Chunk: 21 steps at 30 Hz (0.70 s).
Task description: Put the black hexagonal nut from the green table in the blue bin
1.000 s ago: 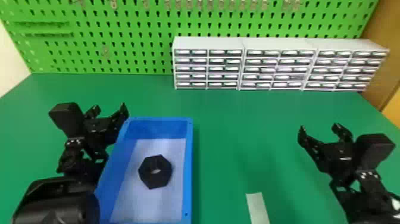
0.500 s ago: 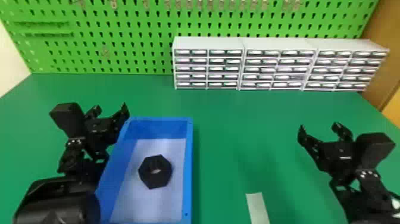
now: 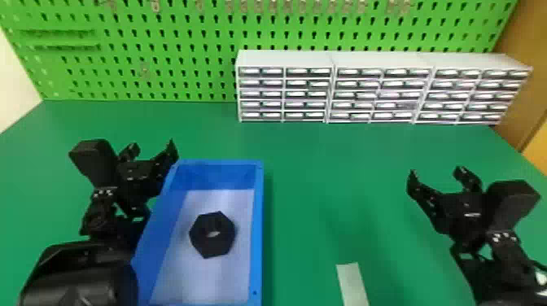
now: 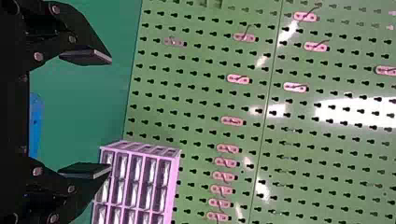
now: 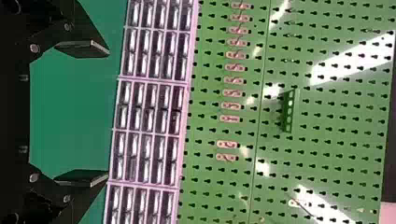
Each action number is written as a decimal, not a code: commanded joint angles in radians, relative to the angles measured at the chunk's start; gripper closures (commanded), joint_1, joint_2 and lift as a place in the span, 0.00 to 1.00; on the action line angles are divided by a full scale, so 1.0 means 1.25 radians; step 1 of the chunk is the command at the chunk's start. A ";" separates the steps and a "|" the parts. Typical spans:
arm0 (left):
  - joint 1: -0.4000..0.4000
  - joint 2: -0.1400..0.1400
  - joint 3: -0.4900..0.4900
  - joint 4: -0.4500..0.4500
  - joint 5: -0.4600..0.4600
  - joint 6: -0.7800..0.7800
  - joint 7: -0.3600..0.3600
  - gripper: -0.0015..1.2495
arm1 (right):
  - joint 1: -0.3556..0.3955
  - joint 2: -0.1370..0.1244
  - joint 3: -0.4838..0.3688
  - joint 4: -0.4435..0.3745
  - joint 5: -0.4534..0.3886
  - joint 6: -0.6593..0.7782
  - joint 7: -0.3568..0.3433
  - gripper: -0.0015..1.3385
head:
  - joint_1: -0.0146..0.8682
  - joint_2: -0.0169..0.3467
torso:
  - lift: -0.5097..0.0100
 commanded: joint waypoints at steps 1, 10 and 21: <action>-0.001 -0.002 0.000 0.000 0.000 0.000 0.000 0.35 | -0.001 0.000 0.001 -0.001 0.000 0.000 0.000 0.27 | 0.79 0.19 | 0.79; -0.002 -0.002 0.000 0.000 0.000 0.000 0.000 0.35 | 0.000 0.000 0.000 -0.001 0.000 0.000 0.000 0.27 | 0.79 0.19 | 0.79; -0.003 -0.002 0.000 0.000 -0.001 0.000 0.000 0.35 | 0.001 -0.002 0.000 -0.001 0.000 0.000 0.000 0.27 | 0.79 0.19 | 0.79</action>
